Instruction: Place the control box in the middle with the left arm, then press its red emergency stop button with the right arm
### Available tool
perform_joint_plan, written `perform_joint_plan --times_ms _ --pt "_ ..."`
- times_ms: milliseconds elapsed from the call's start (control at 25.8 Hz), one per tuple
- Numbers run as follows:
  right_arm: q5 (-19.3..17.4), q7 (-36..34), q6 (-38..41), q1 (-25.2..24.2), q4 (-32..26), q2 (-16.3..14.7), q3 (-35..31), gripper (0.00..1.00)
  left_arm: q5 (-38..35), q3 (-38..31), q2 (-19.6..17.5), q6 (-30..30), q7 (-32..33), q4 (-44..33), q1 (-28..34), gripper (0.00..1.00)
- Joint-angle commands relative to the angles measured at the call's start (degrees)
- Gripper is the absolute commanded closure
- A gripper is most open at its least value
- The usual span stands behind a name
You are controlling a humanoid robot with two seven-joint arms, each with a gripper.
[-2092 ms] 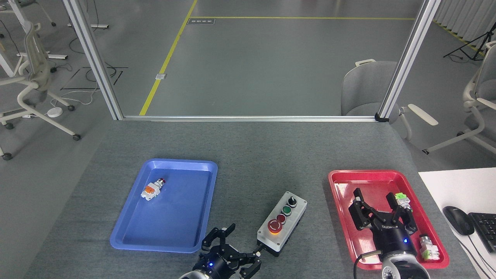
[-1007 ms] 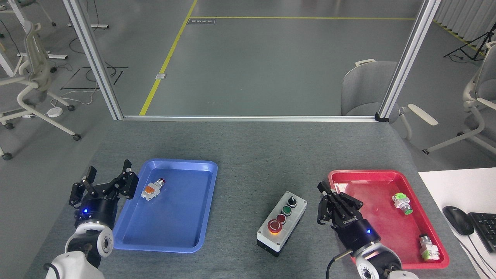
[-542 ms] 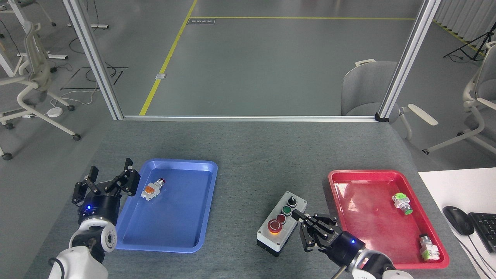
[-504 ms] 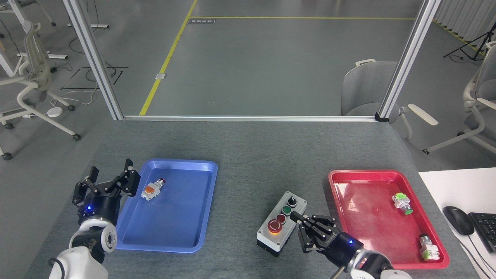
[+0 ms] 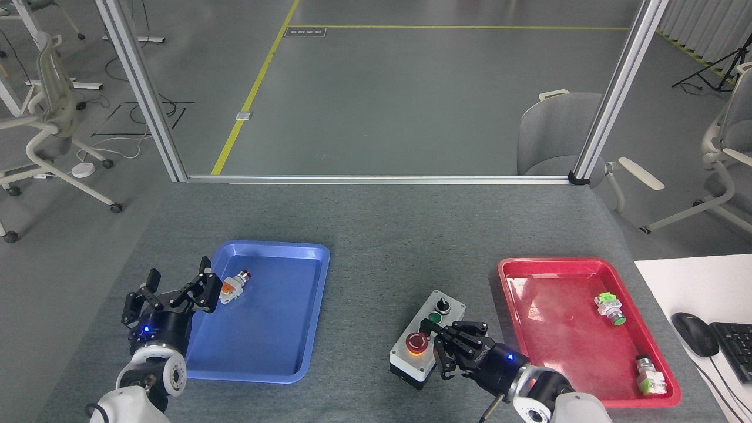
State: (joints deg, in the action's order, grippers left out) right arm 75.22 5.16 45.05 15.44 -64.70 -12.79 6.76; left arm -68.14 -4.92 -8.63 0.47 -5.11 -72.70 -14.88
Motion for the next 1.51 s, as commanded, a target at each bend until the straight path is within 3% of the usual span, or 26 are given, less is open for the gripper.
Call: perform_joint_plan --times_ms 0,271,504,736,775,852,891,968,1201,1317,1472 --pt "0.28 0.12 -0.05 0.21 0.19 0.22 0.89 1.00 -0.06 0.00 0.01 -0.03 0.10 0.10 -0.06 0.01" --pt "3.27 0.29 -0.05 0.21 4.49 0.66 2.39 1.00 -0.06 0.35 1.07 -0.03 -0.16 0.10 0.90 0.01" --pt "3.45 0.55 -0.05 0.03 4.84 0.83 2.39 1.00 -0.15 1.50 6.08 -0.03 -0.52 0.81 2.40 0.01" --pt "1.95 0.12 -2.69 0.29 3.88 0.83 1.68 1.00 -1.65 2.11 6.08 -0.38 -0.78 1.42 2.75 0.01" --pt "0.90 0.03 -3.83 0.47 3.53 0.92 1.51 0.96 -1.47 2.11 6.16 -0.47 -0.78 1.42 2.75 0.01" --pt "-2.27 -0.15 -6.38 1.00 1.15 0.75 1.33 0.74 -0.68 2.02 6.43 -0.55 -0.78 1.51 2.66 0.01" --pt "-4.38 -0.24 -8.49 1.17 -0.69 0.31 0.80 0.56 -0.68 2.02 6.43 -0.55 -0.78 1.42 2.66 0.01" --pt "-7.89 -0.24 -14.29 1.17 -4.21 -0.40 -2.27 0.01 -0.68 2.02 6.43 -0.55 -0.78 1.42 2.66 0.01" --pt "-18.88 -0.24 -27.56 1.17 -5.44 -0.84 -4.12 0.01 -0.68 2.02 6.43 -0.55 -0.78 1.42 2.66 0.01" --pt "-19.23 -0.15 -33.01 1.17 -5.44 -2.51 -5.08 0.01 -0.68 2.02 6.43 -0.55 -0.78 1.42 2.66 0.01" --pt "-18.97 -0.24 -34.77 0.47 -5.44 -2.68 -7.99 0.01 -0.68 2.02 6.43 -0.55 -0.78 1.42 2.66 0.01"
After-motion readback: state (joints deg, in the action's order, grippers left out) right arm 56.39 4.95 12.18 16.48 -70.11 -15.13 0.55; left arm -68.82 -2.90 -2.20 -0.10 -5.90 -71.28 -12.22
